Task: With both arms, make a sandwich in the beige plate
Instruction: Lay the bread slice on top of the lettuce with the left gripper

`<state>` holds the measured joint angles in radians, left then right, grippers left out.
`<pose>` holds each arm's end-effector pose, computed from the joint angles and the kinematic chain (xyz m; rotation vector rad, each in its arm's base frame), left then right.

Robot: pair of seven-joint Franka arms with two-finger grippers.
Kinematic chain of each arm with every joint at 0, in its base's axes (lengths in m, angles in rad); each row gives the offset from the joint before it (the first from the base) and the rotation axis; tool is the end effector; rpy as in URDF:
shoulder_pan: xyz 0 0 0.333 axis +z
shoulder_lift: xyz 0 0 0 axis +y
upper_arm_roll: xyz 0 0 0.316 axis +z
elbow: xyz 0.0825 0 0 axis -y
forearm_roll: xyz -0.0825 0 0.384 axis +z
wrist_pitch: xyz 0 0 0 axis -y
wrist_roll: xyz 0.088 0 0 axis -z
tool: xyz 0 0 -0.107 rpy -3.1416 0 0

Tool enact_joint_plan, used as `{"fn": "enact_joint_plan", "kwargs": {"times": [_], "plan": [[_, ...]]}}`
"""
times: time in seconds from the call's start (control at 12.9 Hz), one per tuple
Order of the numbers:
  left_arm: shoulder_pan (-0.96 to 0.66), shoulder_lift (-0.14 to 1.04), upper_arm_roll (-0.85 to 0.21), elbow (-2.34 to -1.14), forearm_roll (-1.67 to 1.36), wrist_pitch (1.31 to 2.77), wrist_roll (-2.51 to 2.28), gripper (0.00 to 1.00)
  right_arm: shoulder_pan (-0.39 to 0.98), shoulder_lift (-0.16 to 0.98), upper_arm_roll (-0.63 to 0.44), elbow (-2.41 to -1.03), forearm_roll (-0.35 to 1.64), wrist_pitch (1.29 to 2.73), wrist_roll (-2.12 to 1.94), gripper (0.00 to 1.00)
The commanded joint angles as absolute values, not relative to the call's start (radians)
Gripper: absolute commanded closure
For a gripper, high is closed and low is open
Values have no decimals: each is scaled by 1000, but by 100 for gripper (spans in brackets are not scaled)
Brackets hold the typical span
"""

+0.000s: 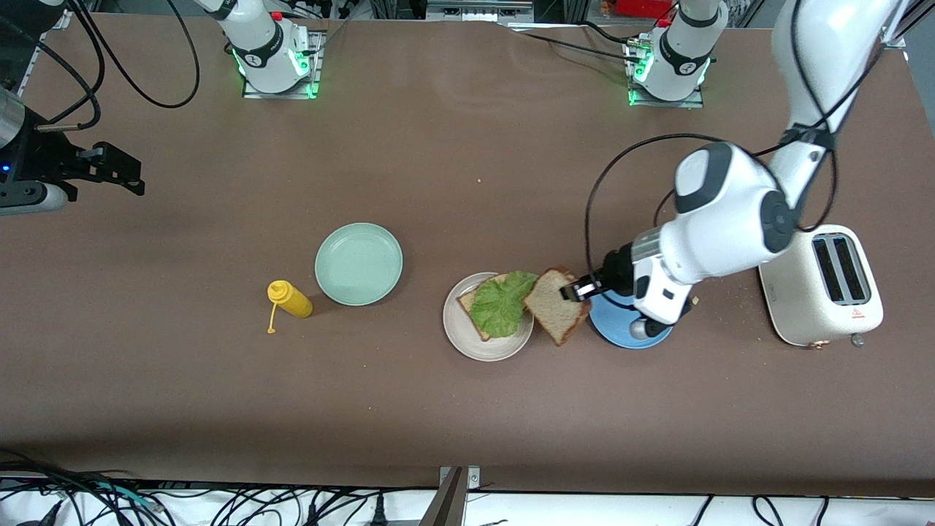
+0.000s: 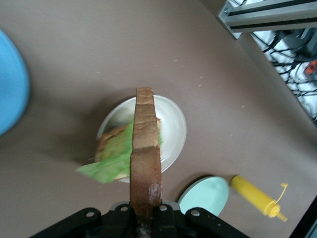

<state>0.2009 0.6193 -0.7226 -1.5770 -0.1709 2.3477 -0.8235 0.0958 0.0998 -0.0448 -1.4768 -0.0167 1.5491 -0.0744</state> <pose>0.6574 -0.2761 0.3808 2.4592 0.7108 -0.1318 0.5823 0.0293 0.6102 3.1143 0.1956 -0.0431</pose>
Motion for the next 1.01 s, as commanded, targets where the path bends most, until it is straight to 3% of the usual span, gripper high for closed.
{"fn": "enact_joint_plan", "kwargs": {"times": [0.0, 0.31, 0.93], "plan": [[135, 647, -721, -1641, -204, 2537, -861, 100, 97, 91, -46, -1480, -32, 1551, -58, 0], [72, 656, -719, -1726, -201, 2680, -847, 100, 97, 91, -46, -1480, -34, 1546, -58, 0], [2, 729, -664, -1713, -138, 2740, -844, 100, 100, 91, -46, -1480, -28, 1546, -58, 0]]}}
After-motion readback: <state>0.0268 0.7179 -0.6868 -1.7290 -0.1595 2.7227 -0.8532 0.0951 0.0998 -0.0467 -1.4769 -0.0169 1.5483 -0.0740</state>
